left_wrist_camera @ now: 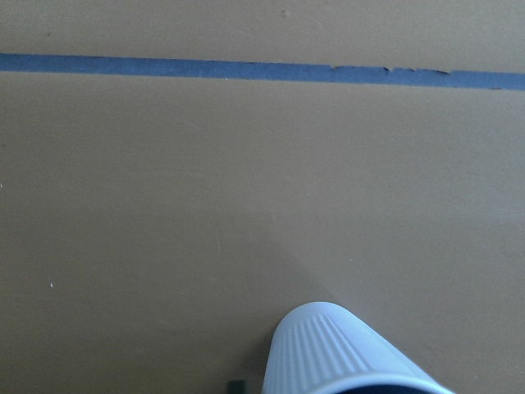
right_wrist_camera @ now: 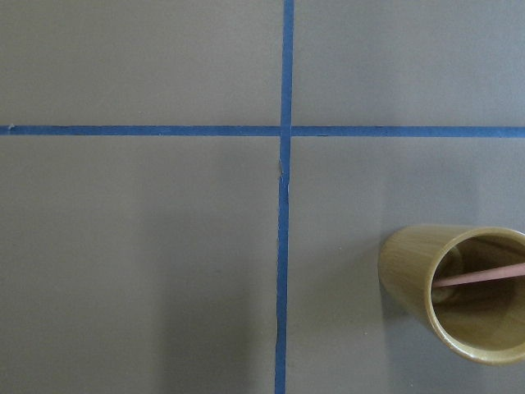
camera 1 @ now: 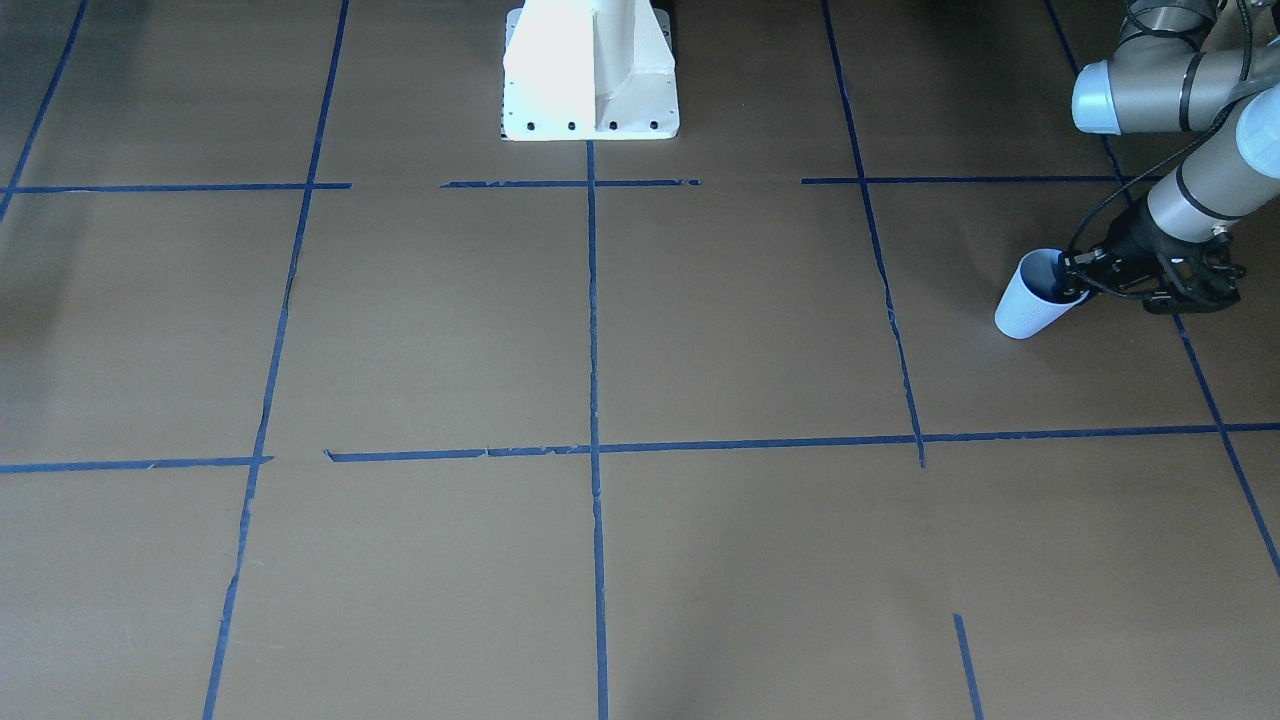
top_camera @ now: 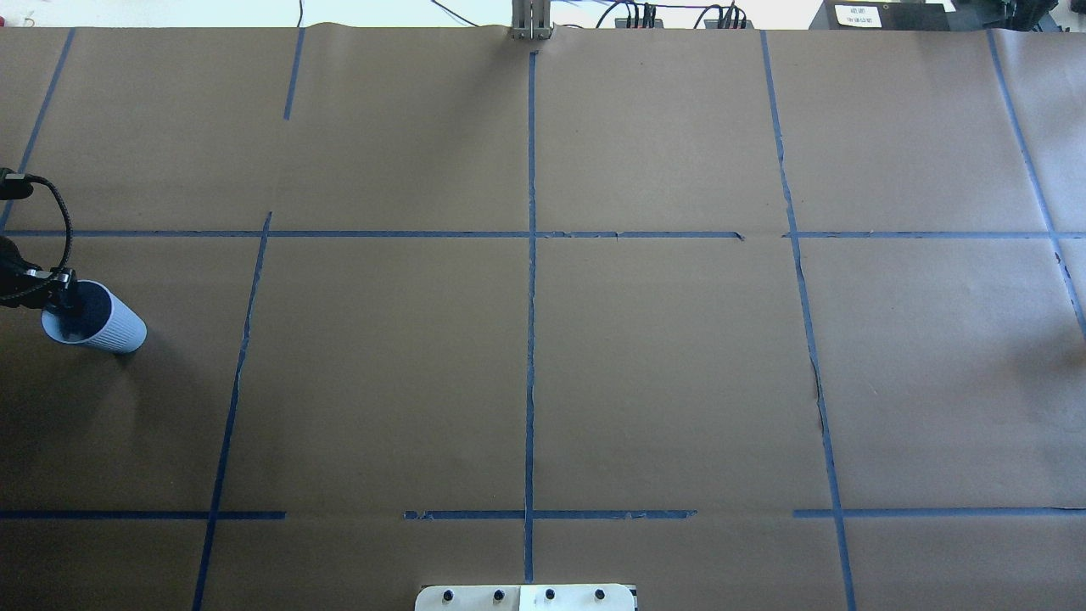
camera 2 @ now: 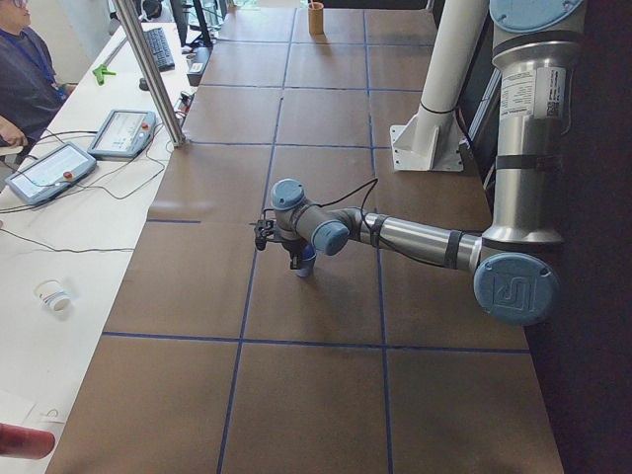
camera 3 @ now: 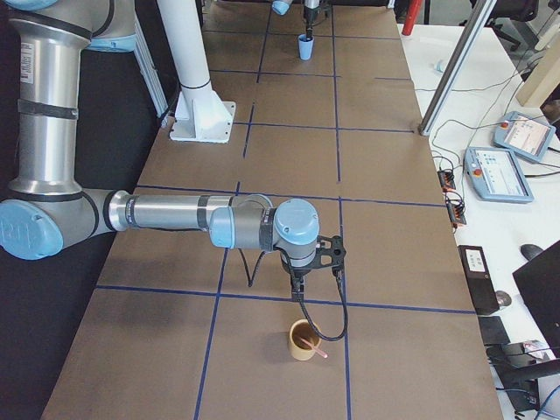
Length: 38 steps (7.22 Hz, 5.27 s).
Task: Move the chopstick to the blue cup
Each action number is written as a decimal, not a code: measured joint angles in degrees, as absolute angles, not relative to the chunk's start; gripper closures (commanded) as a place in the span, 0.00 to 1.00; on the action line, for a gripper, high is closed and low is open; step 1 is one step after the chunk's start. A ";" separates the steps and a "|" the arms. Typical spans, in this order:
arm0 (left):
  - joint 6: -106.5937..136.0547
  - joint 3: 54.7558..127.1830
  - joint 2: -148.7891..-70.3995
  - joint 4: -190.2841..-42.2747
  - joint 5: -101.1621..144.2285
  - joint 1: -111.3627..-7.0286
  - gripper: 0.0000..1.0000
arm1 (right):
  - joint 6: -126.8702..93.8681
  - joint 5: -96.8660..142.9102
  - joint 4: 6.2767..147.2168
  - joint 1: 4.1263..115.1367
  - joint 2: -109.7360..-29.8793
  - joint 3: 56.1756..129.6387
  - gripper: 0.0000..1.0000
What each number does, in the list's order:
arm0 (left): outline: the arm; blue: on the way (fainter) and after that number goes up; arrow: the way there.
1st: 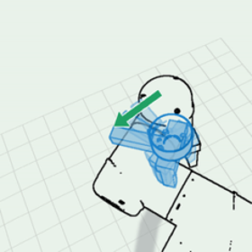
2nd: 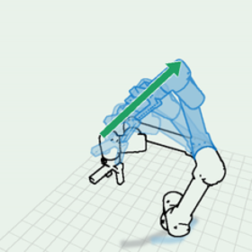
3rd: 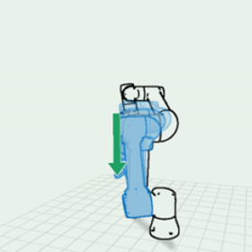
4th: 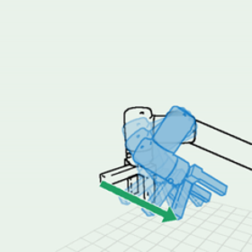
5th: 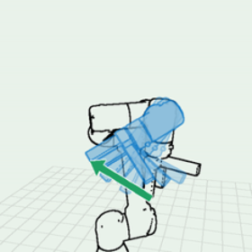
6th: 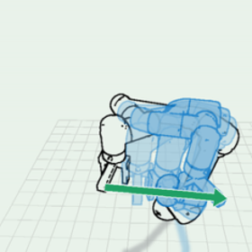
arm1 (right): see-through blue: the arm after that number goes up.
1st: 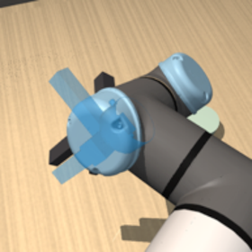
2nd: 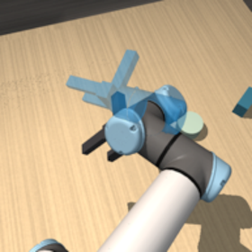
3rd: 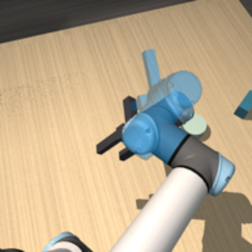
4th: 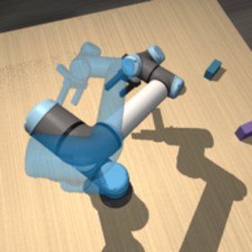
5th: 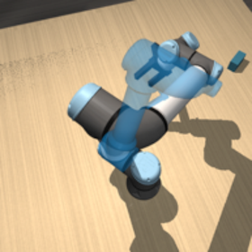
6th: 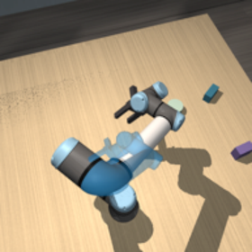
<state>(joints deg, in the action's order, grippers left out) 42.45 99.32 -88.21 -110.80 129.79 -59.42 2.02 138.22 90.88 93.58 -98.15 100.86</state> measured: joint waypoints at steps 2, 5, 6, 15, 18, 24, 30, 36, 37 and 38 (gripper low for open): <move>42.45 101.03 -88.27 -110.08 131.92 -60.57 1.00 | 2.02 138.17 90.88 93.60 -98.22 100.90 0.00; 42.67 110.08 -93.70 -94.64 133.73 -62.43 1.00 | 1.92 137.99 90.88 93.60 -98.00 101.08 0.00; 43.96 112.85 -98.61 -87.27 133.70 -62.27 1.00 | 1.72 137.96 90.88 93.60 -98.06 101.20 0.00; 78.69 96.00 -133.05 -92.41 112.63 -32.17 1.00 | 1.30 137.78 90.97 93.60 -98.39 102.99 0.00; 78.86 94.16 -133.82 -93.51 111.28 -30.29 0.95 | 0.55 137.87 90.97 93.60 -98.33 103.08 0.00; 78.80 93.04 -133.22 -95.45 111.10 -29.11 0.00 | 0.53 138.07 90.97 93.60 -98.35 103.23 0.00; 70.75 121.26 -125.08 -70.22 110.69 -36.09 0.00 | 0.66 141.00 90.96 95.15 -98.54 102.52 0.00; 36.57 127.50 -105.67 -67.86 114.04 -53.98 0.00 | 11.56 141.14 77.31 104.48 -97.34 83.09 0.00; 30.82 126.88 -102.93 -68.10 114.12 -56.94 0.00 | 9.04 141.05 73.02 104.65 -95.57 79.06 0.00; 25.65 125.92 -100.50 -68.56 114.18 -59.82 0.00 | 5.45 140.67 68.99 104.66 -93.90 75.79 0.00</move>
<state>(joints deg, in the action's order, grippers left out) 25.65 125.92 -100.50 -68.56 114.18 -59.82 5.45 140.67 68.99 104.66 -93.90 75.79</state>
